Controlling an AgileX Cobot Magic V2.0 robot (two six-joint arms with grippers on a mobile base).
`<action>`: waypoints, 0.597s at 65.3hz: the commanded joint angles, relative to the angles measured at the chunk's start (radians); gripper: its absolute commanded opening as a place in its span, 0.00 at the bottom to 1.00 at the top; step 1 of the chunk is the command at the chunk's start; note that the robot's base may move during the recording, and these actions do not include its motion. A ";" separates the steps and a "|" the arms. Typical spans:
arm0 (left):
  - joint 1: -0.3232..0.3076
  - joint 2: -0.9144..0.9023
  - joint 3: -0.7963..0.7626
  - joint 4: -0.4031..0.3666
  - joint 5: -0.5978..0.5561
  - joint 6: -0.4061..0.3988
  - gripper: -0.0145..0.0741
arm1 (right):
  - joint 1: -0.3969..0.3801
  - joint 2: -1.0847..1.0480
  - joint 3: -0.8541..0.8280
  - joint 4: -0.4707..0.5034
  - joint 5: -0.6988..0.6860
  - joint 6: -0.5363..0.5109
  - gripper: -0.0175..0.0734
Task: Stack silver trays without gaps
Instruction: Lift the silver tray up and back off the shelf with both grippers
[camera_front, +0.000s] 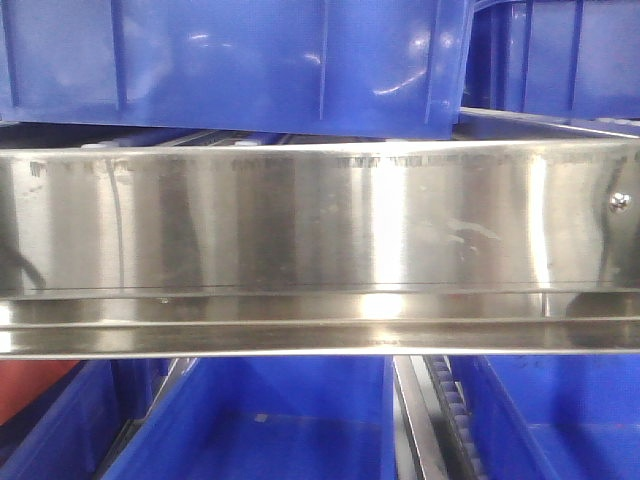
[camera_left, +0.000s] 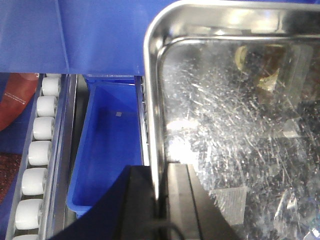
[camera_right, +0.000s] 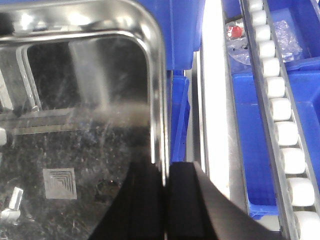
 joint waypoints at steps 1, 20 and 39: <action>-0.012 -0.013 -0.005 -0.012 -0.060 0.000 0.15 | 0.001 -0.009 -0.004 -0.007 -0.073 -0.002 0.11; -0.012 -0.013 -0.005 -0.012 -0.060 0.000 0.15 | 0.001 -0.009 -0.004 -0.007 -0.074 -0.002 0.11; -0.012 -0.013 -0.005 -0.012 -0.060 0.000 0.15 | 0.001 -0.009 -0.004 -0.007 -0.074 -0.002 0.11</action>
